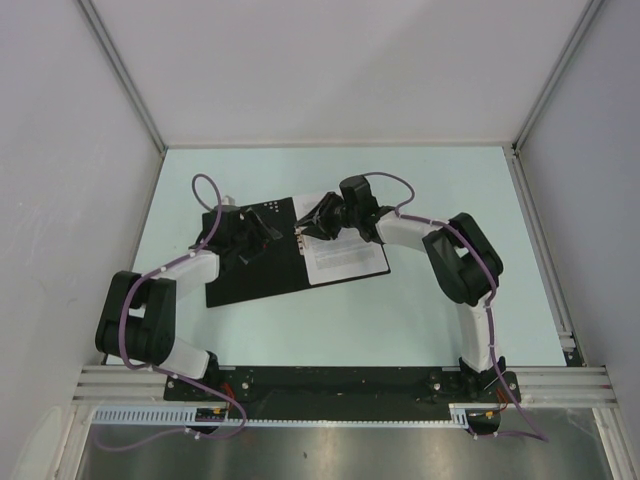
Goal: Put the files into the folder
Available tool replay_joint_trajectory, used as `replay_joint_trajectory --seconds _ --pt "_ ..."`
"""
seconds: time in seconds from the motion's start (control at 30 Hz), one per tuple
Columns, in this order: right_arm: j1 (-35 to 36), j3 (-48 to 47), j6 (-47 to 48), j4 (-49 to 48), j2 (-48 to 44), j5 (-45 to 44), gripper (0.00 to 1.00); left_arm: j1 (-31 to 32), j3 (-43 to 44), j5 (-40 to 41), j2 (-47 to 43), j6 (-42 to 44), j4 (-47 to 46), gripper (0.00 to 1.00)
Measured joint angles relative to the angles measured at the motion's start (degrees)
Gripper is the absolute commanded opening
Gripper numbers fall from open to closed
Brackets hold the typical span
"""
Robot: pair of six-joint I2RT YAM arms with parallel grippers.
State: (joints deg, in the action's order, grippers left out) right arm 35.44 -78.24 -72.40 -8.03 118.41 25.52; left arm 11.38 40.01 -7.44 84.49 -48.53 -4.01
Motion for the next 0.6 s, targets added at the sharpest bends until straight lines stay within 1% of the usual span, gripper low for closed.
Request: replay_joint_trajectory --seconds 0.37,0.43,0.6 --pt "0.3 0.0 -4.7 -0.2 2.0 -1.6 0.37 -0.3 -1.3 -0.2 -0.2 -0.5 -1.4 0.72" --pt "0.4 0.0 -5.4 -0.4 2.4 -1.7 0.37 -0.3 -1.3 -0.2 -0.2 -0.5 -1.4 0.73" --pt "0.9 0.0 -6.5 -1.3 3.7 -1.7 0.32 -0.3 -1.3 -0.3 -0.2 -0.5 -1.4 0.77"
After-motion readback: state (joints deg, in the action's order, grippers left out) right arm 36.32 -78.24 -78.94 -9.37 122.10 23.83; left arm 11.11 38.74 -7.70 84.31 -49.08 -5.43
